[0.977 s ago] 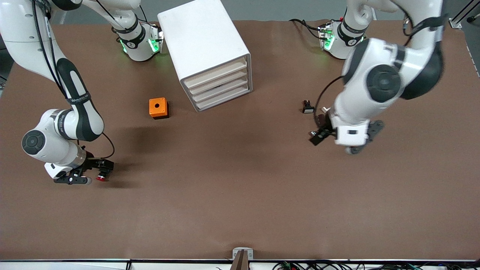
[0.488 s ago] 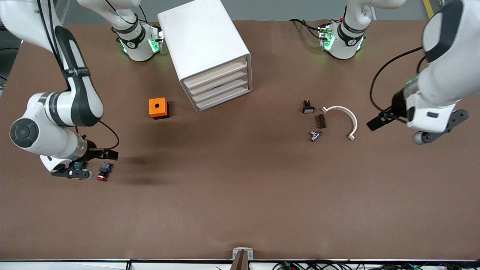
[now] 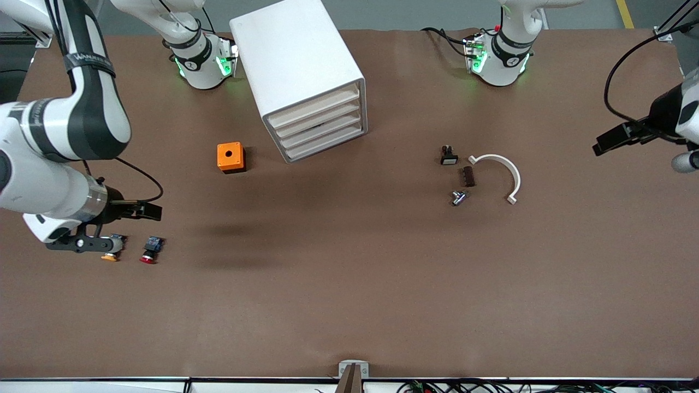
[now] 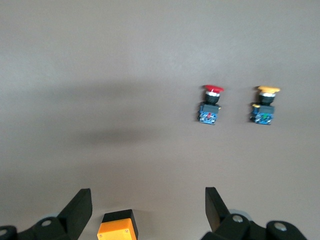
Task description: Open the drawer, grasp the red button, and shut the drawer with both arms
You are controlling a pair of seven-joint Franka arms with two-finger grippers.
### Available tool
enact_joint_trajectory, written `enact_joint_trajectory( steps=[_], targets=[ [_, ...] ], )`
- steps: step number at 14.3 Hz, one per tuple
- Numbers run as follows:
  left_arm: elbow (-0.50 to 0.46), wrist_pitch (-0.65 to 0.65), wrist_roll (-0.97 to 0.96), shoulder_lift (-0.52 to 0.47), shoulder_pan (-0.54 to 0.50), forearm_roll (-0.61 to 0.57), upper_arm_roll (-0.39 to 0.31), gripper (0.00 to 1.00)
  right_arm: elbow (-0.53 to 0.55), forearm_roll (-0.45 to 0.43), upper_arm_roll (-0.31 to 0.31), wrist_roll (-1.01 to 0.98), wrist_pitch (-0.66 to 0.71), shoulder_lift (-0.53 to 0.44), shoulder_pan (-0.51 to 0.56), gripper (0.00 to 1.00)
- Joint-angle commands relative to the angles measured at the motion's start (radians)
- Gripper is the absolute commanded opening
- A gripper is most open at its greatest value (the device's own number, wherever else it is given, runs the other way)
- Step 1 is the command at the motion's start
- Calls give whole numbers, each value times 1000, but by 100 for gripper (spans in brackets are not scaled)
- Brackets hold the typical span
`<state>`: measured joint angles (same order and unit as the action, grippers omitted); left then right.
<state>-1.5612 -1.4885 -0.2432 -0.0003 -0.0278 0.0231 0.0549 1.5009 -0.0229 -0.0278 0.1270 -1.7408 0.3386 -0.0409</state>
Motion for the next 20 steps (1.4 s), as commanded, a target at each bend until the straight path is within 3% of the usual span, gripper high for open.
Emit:
enact_joint_trajectory(
  steps=[1,4,12,20],
  targets=[
    [-136,-27,30,-139,-17,-17,29,100,-85,-6,2,0,78,16,27,100],
    [-230,-93,53,-224,-9,-28,34,100,-110,-5,2,-4,95,14,64,100],
    [-224,-69,36,-227,-10,-68,97,100,-108,3,-3,-53,138,-82,58,100],
    [-223,-70,45,-221,-14,-55,97,100,-154,26,5,-58,188,-156,72,100]
  ],
)
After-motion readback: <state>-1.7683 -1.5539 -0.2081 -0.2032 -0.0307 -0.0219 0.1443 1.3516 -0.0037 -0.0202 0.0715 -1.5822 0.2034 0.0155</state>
